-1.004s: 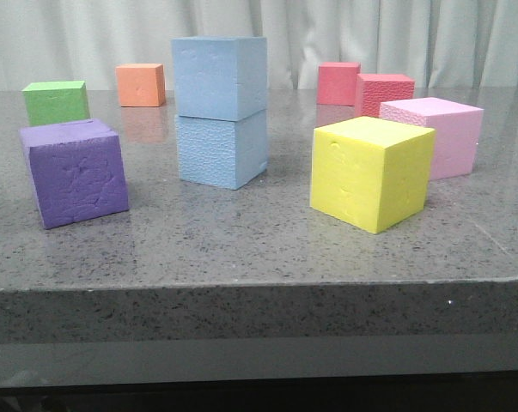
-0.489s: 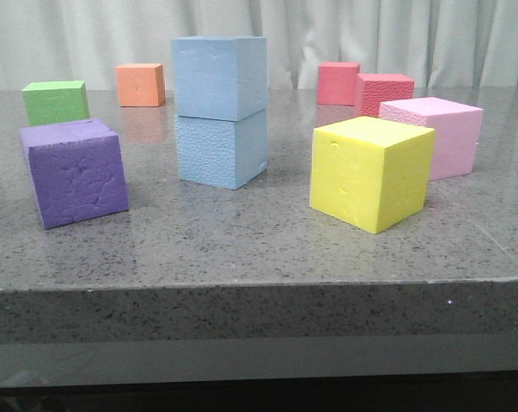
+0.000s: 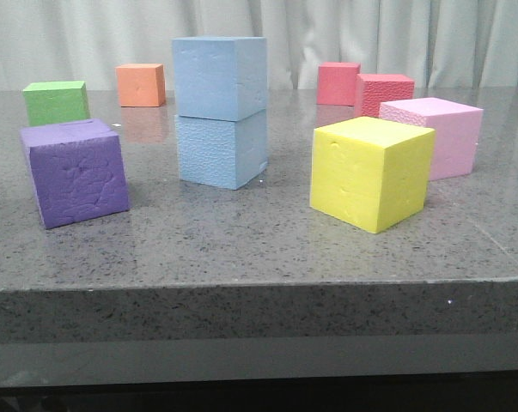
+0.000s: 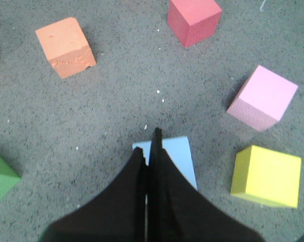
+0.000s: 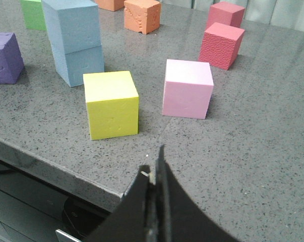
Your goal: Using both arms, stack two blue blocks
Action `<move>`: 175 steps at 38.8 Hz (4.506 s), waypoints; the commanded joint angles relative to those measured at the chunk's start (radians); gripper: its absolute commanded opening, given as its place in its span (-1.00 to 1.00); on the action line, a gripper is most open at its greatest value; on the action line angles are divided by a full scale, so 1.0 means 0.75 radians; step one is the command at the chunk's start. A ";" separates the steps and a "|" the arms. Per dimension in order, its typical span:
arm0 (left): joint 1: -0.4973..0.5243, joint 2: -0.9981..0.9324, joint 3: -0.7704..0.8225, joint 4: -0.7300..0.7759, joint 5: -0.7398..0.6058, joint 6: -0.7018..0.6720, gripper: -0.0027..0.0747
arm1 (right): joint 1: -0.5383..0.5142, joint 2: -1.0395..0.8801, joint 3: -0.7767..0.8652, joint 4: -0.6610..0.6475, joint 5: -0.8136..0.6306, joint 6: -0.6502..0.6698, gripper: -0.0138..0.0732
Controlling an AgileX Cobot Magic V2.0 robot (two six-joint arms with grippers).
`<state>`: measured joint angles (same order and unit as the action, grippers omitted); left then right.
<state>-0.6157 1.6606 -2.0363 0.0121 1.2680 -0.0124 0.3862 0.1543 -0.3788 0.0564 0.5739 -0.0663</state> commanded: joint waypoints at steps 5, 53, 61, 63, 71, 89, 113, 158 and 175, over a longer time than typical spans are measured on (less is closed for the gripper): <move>-0.008 -0.299 0.236 -0.004 -0.105 0.002 -0.98 | -0.011 0.014 -0.034 0.004 -0.094 -0.001 -0.84; -0.008 -1.836 1.919 -0.037 -1.117 0.002 -0.98 | -0.011 0.014 -0.034 0.004 -0.093 -0.001 -0.84; -0.008 -1.836 1.919 -0.037 -1.117 0.002 -0.98 | -0.011 0.014 -0.034 0.004 -0.093 -0.001 -0.84; -0.008 -1.836 1.919 -0.037 -1.117 0.002 -0.98 | -0.011 0.014 -0.034 0.004 -0.093 -0.001 -0.84; -0.008 -1.836 1.919 -0.037 -1.117 0.002 -0.98 | -0.011 0.014 -0.034 0.004 -0.093 -0.001 -0.84; 0.030 -1.896 2.091 -0.016 -1.309 0.002 -0.98 | -0.011 0.014 -0.034 0.004 -0.093 -0.001 -0.84; 0.762 -2.244 2.655 -0.041 -1.619 0.002 -0.98 | -0.011 0.014 -0.034 0.004 -0.086 -0.001 -0.84; 0.888 -2.244 2.725 -0.054 -1.674 0.002 -0.98 | -0.011 0.014 -0.034 0.004 -0.081 -0.001 -0.84; 0.888 -2.244 2.725 -0.054 -1.674 0.002 -0.98 | -0.012 0.012 -0.029 0.004 -0.143 -0.001 -0.84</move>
<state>0.0491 -0.0046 0.0054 -0.0191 0.0968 -0.0081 0.3862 0.1543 -0.3788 0.0572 0.5806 -0.0663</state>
